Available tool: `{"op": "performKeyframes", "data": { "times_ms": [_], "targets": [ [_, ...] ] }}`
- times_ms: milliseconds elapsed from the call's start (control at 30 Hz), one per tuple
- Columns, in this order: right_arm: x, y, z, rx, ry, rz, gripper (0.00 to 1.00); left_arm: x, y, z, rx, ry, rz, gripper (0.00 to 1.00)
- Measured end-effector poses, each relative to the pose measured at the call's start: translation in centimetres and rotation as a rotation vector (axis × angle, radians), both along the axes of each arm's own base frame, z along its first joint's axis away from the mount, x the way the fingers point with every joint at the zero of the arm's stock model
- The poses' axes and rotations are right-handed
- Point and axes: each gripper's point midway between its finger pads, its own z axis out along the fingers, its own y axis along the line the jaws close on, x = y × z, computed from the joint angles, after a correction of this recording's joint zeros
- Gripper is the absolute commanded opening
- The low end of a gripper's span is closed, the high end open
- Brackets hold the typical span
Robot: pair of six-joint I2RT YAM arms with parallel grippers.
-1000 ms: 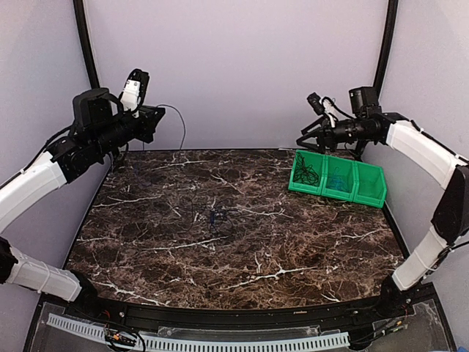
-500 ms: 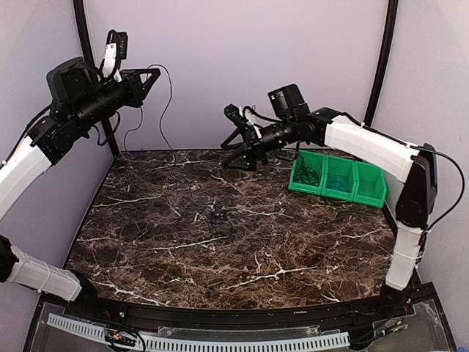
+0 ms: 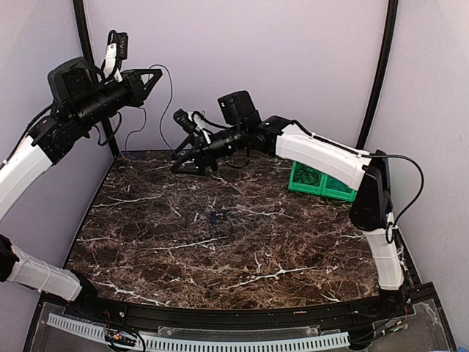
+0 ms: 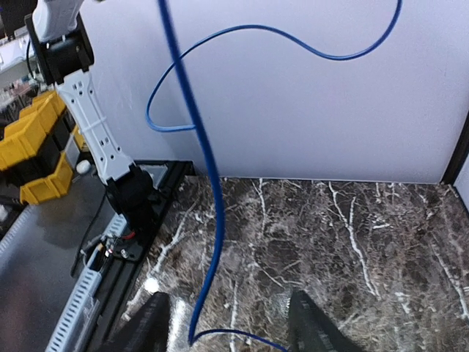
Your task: Untangle the cables
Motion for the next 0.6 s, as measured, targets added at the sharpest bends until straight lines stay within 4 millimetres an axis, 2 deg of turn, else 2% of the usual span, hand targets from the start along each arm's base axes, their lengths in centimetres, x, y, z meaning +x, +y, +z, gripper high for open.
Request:
{"op": "performKeyframes", "data": {
  "times_ms": [33,67,267,333,367,400,500,600],
  "targets": [
    [-0.2,0.4,0.0,0.006,0.015,0.013,0.13,0.0,0.0,0.0,-0.001,0.000,0.000,0.00],
    [-0.4,0.5,-0.1,0.005,0.033,0.020,0.00,-0.1,0.1,0.1,-0.002,-0.001,0.001,0.00],
    [-0.5,0.1,0.2,-0.018,0.039,0.002,0.00,-0.7,1.2,-0.3,0.003,-0.013,0.038,0.00],
    [-0.4,-0.7,1.1,-0.031,0.004,-0.026,0.00,-0.9,1.9,-1.2,0.012,-0.012,0.067,0.06],
    [-0.3,-1.0,1.9,-0.027,-0.022,-0.036,0.00,-0.9,2.1,-1.7,0.017,-0.009,0.080,0.12],
    [-0.2,-1.7,3.5,-0.018,-0.063,-0.057,0.00,-0.9,2.5,-2.8,0.023,-0.004,0.098,0.16],
    [0.0,-3.8,9.5,0.060,-0.196,-0.113,0.00,-0.4,2.7,-6.3,0.060,0.035,0.122,0.40],
    [0.5,-7.6,17.4,0.184,-0.364,-0.203,0.00,0.3,2.2,-10.9,0.102,0.109,0.118,0.48]
  ]
}}
